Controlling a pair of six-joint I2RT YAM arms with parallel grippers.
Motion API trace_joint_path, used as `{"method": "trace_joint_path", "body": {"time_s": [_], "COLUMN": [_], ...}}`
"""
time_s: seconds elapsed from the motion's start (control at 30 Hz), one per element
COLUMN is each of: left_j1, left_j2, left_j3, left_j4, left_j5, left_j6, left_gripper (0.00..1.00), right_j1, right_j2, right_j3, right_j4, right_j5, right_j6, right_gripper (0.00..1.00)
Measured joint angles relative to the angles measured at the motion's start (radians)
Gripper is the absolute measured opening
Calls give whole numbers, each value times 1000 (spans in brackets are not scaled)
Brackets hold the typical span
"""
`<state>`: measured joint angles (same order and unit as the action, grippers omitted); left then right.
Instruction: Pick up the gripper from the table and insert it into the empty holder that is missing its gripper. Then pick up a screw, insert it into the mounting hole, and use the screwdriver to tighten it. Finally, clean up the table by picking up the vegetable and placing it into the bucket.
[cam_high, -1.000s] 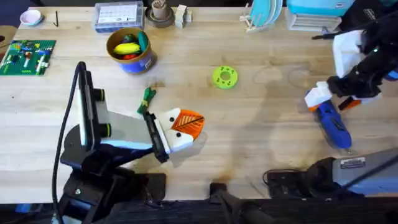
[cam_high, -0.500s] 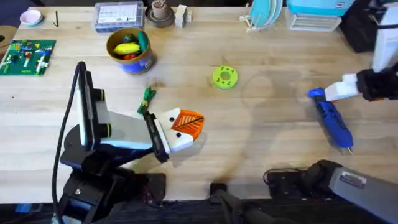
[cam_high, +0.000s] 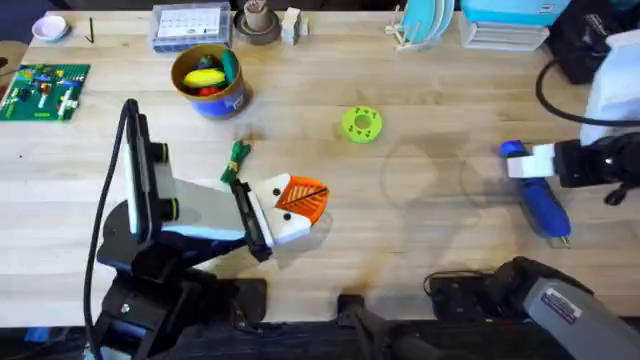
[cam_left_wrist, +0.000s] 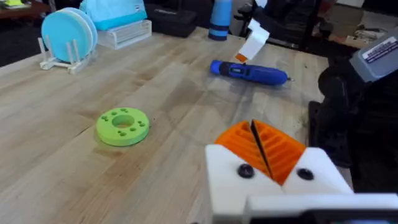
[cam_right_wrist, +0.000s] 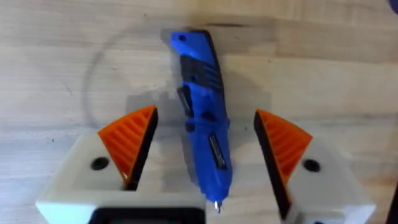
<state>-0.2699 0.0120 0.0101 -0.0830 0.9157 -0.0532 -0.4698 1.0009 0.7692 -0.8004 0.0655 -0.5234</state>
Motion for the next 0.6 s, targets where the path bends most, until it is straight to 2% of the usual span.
{"method": "trace_joint_path", "body": {"time_s": [0.27, 0.6], "left_j1": [0, 0], "left_j2": [0, 0], "left_j3": [0, 0], "left_j4": [0, 0], "left_j5": [0, 0], "left_j6": [0, 0], "left_gripper": [10, 10], "right_j1": [0, -32], "right_j2": [184, 256], "right_j3": [0, 0], "right_j4": [90, 109], "right_j5": [-56, -28], "right_j6": [-61, -84], "right_gripper": [993, 994]}}
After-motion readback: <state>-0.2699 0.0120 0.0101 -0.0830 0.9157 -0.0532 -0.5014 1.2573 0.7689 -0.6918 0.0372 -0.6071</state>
